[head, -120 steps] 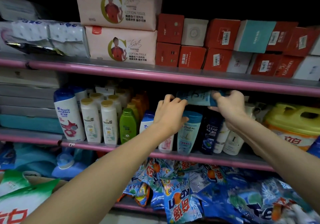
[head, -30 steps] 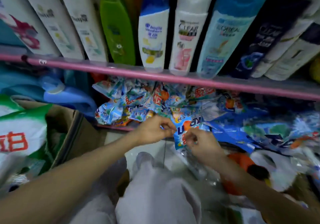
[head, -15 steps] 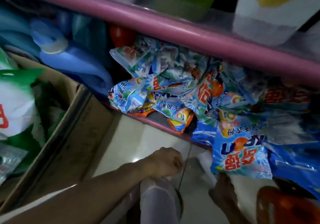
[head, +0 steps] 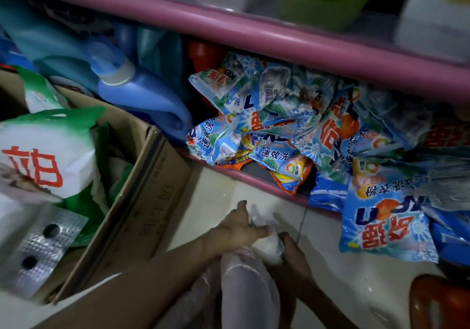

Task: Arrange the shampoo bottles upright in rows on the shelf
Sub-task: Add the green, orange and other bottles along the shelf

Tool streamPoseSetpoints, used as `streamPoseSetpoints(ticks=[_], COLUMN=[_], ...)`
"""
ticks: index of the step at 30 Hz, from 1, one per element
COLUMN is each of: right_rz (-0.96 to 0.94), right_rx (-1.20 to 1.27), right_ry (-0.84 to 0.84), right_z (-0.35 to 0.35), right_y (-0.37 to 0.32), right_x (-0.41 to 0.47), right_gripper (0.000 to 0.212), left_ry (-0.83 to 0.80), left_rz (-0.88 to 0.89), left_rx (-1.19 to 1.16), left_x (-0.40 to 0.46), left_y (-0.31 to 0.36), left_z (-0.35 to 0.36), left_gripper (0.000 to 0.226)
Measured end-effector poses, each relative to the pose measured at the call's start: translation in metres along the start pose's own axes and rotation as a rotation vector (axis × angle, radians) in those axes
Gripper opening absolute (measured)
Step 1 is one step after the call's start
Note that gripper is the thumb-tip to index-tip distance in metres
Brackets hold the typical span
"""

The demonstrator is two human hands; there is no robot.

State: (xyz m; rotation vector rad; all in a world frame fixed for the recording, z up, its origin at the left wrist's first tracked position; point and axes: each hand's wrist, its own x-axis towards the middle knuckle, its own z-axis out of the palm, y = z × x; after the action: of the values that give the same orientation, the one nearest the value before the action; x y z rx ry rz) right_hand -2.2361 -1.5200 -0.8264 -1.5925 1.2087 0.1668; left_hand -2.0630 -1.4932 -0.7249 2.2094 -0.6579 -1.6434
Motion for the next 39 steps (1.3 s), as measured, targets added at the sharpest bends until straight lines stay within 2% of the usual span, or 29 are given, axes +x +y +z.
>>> streamPoseSetpoints(ticks=[1, 3, 5, 7, 10, 13, 15, 17, 19, 21, 27, 33, 36, 39], right_rz=[-0.017, -0.067, -0.131, -0.194, -0.309, -0.406, -0.472, -0.596, -0.720, -0.774, -0.798, -0.739, -0.712, -0.689], right_rx=[0.083, 0.223, 0.241, 0.255, 0.303, 0.331, 0.376, 0.389, 0.425, 0.440, 0.386, 0.347, 0.411, 0.645], right_ry=[-0.014, -0.055, -0.101, -0.156, -0.230, -0.304, -0.286, -0.142, 0.018, 0.097, 0.138, 0.181, 0.146, 0.073], right_z=[-0.005, -0.021, -0.043, -0.067, -0.105, -0.139, -0.152, -0.156, -0.159, -0.165, -0.189, -0.199, -0.206, -0.214], right_y=[-0.021, -0.062, -0.101, -0.140, -0.189, -0.226, -0.242, -0.257, -0.269, -0.276, -0.268, -0.261, -0.265, -0.269], right_x=[-0.006, -0.021, -0.041, -0.067, -0.109, -0.153, -0.182, -0.210, -0.235, -0.258, -0.316, -0.345, -0.353, -0.356], right_gripper=[0.045, 0.049, 0.055, 0.061, 0.073, 0.076, 0.080, 0.080, 0.070, 0.065, 0.045, 0.050, 0.060, 0.061], left_ry=[0.003, 0.011, 0.073, 0.122, 0.068, 0.062, 0.041, -0.004, -0.060, -0.080, -0.099, -0.117, -0.102, -0.039], left_rz=[-0.002, 0.126, 0.289, 0.391, 0.576, 0.747, 0.822, 0.858, 0.873, 0.872, 0.806, 0.812, 0.869, 0.886], left_rx=[-0.158, -0.492, -0.638, -0.684, -0.669, -0.623, -0.591, -0.610, -0.671, -0.716, -0.765, -0.687, -0.652, -0.468], left_x=[-0.011, -0.037, -0.062, -0.093, -0.144, -0.199, -0.234, -0.267, -0.298, -0.321, -0.367, -0.389, -0.388, -0.379], left_y=[0.006, 0.023, 0.044, 0.066, 0.092, 0.112, 0.127, 0.142, 0.155, 0.165, 0.188, 0.194, 0.194, 0.186], left_z=[-0.005, -0.010, -0.016, -0.028, -0.045, -0.057, -0.065, -0.072, -0.074, -0.070, -0.045, -0.032, -0.028, -0.015], left_gripper=[0.086, 0.058, 0.041, 0.041, 0.048, 0.052, 0.056, 0.061, 0.063, 0.061, 0.045, 0.040, 0.053, 0.070])
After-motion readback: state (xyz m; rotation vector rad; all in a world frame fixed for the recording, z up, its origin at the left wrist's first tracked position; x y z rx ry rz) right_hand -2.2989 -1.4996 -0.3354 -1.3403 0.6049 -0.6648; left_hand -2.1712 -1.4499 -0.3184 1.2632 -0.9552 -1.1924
